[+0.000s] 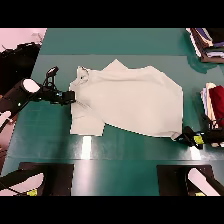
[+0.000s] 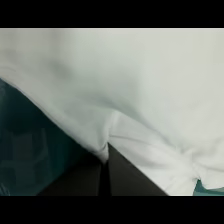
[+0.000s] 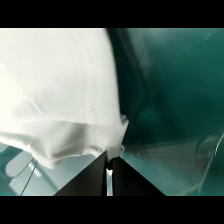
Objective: Fold the shirts.
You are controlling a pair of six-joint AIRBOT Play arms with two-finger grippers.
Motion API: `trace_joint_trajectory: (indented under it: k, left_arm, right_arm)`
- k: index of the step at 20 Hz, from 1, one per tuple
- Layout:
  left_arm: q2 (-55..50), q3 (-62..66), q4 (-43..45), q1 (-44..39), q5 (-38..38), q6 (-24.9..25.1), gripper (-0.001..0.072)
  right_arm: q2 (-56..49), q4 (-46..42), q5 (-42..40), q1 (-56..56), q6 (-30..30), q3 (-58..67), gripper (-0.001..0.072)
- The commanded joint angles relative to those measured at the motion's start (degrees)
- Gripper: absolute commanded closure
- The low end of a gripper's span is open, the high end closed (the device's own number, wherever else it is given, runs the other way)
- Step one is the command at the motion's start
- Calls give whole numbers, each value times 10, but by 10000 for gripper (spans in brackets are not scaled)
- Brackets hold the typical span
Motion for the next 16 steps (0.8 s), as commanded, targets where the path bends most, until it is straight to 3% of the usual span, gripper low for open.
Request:
trace_joint_trajectory:
  k: [1,7,11,16]
  left_arm:
    - [8,1,0,0,-9,3,685]
    - [158,54,13,0,-37,3,685]
    - [244,247,13,0,-80,3,685]
    - [256,567,29,0,-110,3,685]
  right_arm:
    - [49,0,-48,32,1,1,693]
    - [154,2,-51,94,3,179,694]
    - [165,0,-74,129,3,426,694]
    - [123,-25,-44,130,2,732,694]
